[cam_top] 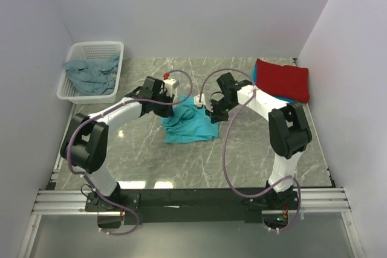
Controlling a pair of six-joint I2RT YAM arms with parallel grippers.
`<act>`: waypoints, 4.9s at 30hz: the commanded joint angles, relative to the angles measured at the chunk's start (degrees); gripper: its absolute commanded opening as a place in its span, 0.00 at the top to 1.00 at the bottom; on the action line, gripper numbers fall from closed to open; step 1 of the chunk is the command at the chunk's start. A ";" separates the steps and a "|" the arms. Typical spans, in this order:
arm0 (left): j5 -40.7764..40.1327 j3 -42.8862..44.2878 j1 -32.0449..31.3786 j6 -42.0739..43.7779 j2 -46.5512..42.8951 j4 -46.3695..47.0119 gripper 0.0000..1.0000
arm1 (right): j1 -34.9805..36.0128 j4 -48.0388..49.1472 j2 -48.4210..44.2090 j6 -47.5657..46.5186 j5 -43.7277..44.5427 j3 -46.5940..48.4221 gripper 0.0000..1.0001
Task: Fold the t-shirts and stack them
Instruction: Flatten the tshirt out
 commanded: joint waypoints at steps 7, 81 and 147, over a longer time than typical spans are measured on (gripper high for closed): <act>-0.74 3.15 0.39 -1.77 -10.00 2.43 1.00 | -0.10 6.34 -12.05 11.49 9.50 -0.64 1.00; -3.91 -7.65 10.14 -9.50 -41.91 3.48 1.00 | 10.98 5.91 16.95 35.05 26.65 24.50 0.64; -7.31 -20.24 6.62 -30.52 -29.19 1.20 0.35 | -8.54 8.98 -11.98 37.77 11.36 -14.61 0.47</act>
